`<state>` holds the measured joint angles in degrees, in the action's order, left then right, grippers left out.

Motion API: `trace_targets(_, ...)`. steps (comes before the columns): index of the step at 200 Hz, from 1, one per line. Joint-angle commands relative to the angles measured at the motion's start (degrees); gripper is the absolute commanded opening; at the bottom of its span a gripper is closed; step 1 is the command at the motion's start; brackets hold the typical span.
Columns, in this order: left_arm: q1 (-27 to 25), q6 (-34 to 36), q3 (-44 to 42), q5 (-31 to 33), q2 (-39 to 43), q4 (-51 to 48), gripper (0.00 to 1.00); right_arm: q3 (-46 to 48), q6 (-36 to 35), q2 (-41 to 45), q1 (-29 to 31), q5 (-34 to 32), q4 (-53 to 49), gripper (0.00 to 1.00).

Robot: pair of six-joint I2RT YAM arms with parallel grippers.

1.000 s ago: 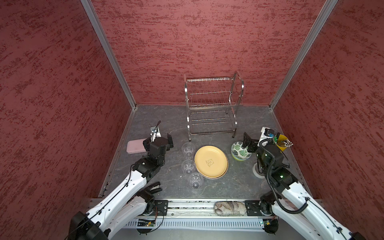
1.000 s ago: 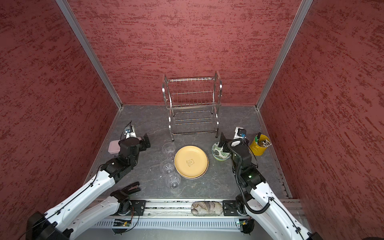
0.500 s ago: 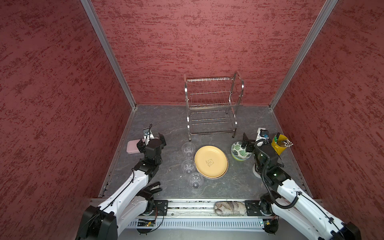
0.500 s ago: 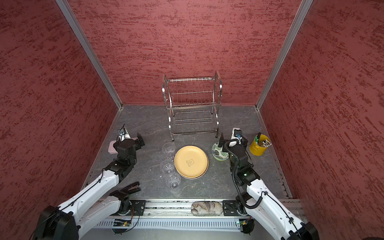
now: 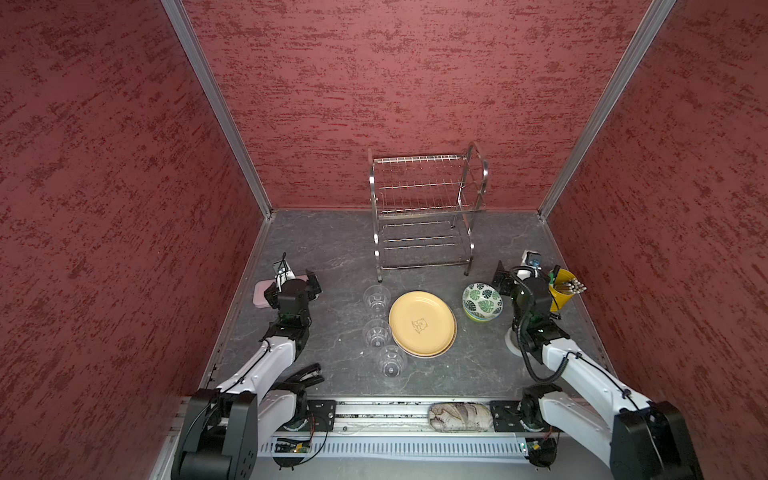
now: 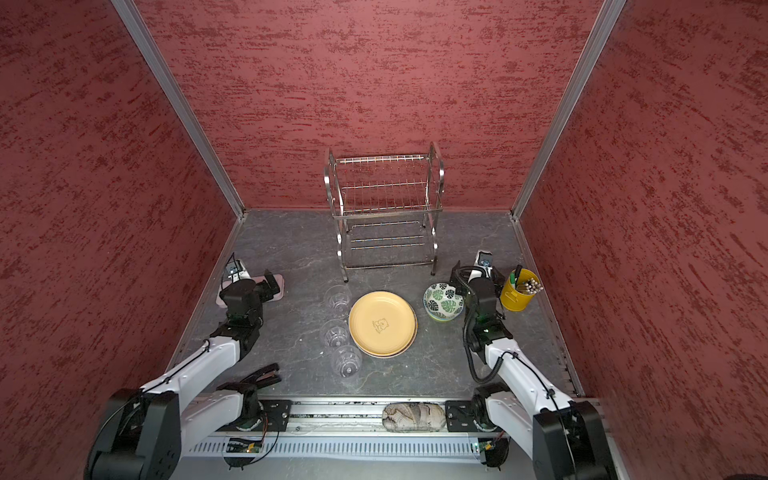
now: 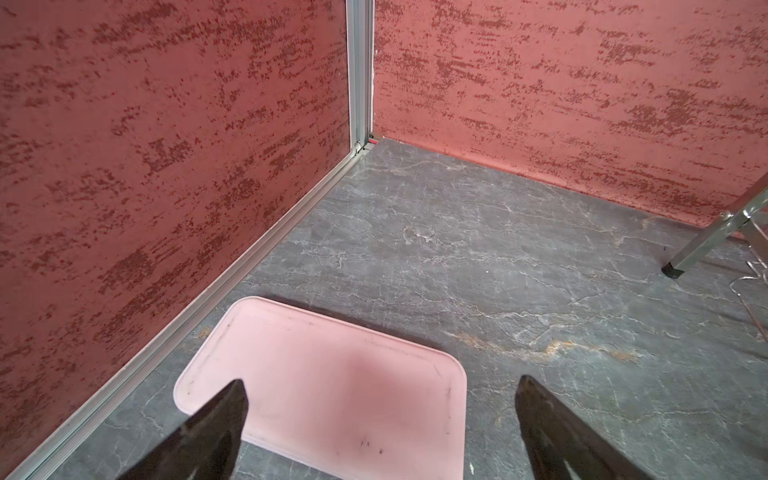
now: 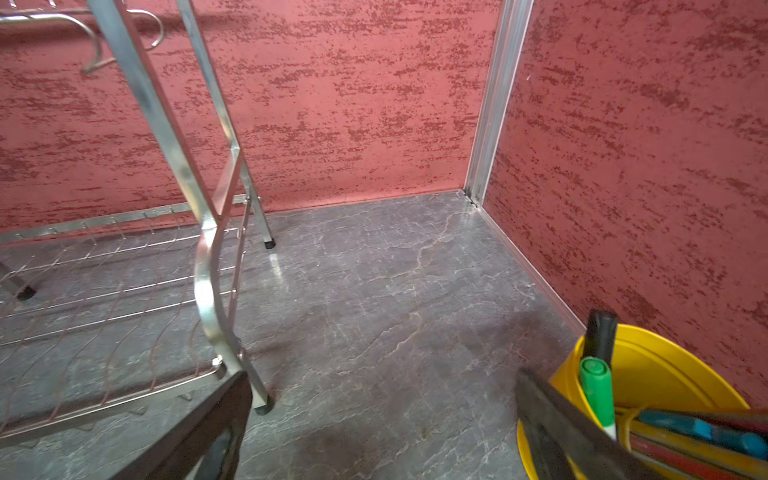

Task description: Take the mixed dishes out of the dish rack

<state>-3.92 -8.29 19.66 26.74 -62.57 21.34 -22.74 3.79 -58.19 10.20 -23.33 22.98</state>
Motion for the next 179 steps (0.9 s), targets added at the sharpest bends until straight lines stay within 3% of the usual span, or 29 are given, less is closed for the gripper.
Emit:
trace_targets(1, 0.63, 0.20, 0.87, -2.13, -2.34, 2.57, 1.00, 1.16, 0.19, -1.29, -2.92, 2.33, 5.41, 0.99)
trace_targets(69, 1.64, 0.39, 1.68, 0.88, -7.94, 8.41, 0.99, 4.52, 1.06, -4.82, -9.46, 5.90, 11.25, 0.99)
trace_targets(170, 2.04, 7.94, 1.16, -14.21, -22.23, 29.89, 0.99, 3.59, 1.37, -18.39, -13.05, 10.41, 23.09, 0.99)
trace_targets(179, 1.91, 8.05, 1.61, -14.71, -22.21, 28.36, 1.00, 3.46, 1.38, -18.75, -13.27, 10.70, 23.50, 0.99)
